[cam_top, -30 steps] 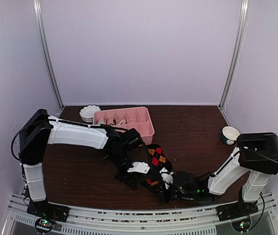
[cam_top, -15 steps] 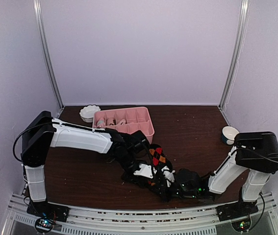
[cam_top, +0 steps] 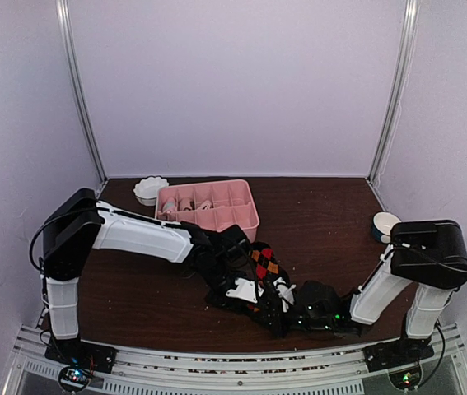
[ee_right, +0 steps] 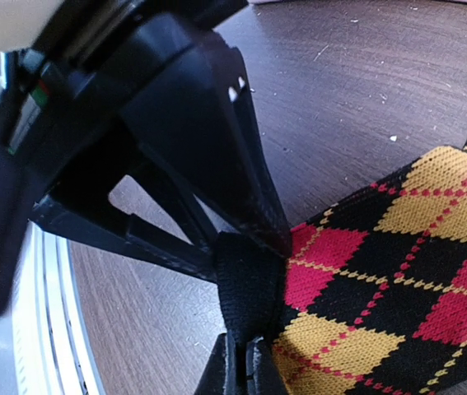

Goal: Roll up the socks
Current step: Roll the sock.

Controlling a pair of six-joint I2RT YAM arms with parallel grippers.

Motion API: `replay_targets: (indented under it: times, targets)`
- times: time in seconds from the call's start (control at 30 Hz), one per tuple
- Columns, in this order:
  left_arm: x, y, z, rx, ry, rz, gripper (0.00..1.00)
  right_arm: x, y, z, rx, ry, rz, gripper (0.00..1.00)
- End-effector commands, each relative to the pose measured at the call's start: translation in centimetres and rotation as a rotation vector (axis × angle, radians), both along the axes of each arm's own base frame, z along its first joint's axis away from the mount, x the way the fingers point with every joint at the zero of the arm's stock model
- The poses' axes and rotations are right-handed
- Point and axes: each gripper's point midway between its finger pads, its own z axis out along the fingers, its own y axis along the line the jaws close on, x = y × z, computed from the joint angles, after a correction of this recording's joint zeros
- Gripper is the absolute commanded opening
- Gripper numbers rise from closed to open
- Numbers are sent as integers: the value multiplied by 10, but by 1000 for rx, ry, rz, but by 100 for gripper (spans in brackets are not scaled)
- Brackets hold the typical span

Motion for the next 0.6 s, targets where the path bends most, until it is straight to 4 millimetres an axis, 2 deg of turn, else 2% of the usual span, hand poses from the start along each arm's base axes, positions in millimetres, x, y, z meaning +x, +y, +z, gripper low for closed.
replay_targets:
  times: [0.0, 0.23, 0.4, 0.57]
  targets:
    - [5, -5, -7, 4, -17, 23, 24, -34, -58, -82, -316, 197, 31, 0]
    - [3, -5, -14, 57, 34, 52, 0, -29, -54, -73, -255, 197, 8, 0]
    - [-2, 6, -14, 140, 165, 86, 0, -20, -59, -58, -222, 122, -20, 19]
    - [-4, 20, -13, 251, 363, 186, 0, -9, -71, -41, -216, 32, -80, 26]
